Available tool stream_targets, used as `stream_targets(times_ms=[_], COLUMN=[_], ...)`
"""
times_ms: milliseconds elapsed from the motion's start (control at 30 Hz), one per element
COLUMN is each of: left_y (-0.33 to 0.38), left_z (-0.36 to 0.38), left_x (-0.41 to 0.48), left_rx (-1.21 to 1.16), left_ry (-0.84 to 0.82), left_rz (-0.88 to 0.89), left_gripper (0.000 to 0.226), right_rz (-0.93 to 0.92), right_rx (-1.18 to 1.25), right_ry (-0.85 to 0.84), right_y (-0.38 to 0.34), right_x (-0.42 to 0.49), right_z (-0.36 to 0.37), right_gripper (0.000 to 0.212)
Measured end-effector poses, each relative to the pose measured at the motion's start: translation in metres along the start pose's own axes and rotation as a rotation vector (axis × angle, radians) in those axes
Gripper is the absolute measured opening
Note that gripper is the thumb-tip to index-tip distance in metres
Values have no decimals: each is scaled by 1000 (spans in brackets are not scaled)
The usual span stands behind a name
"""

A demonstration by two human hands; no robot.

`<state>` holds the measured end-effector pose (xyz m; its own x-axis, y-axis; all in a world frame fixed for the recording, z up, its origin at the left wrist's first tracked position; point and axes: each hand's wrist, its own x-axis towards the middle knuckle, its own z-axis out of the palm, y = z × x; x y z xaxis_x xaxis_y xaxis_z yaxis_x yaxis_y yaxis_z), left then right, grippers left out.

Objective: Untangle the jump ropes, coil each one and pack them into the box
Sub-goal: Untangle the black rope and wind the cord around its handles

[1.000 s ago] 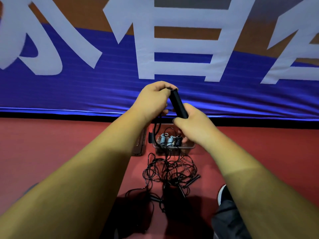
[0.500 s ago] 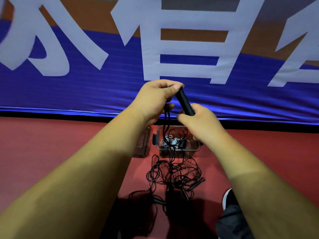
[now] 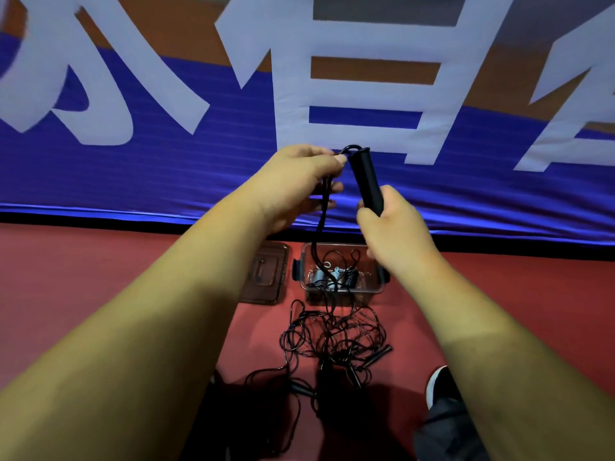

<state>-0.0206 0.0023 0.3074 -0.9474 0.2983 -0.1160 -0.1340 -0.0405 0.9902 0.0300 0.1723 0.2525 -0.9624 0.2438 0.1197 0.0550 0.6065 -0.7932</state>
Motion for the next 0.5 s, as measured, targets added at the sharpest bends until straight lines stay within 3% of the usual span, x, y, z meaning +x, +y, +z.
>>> stream_targets(times_ms=[233, 500], left_y=[-6, -3], left_z=[-19, -29], left_x=[-11, -15], left_rx=[187, 225], left_ry=[-258, -196], left_rz=[-46, 101], left_gripper=[19, 21], right_rz=[62, 84], right_rx=[139, 648], right_ry=[38, -337], right_y=[-10, -17], right_x=[2, -4], right_z=[-3, -6], right_gripper=[7, 42])
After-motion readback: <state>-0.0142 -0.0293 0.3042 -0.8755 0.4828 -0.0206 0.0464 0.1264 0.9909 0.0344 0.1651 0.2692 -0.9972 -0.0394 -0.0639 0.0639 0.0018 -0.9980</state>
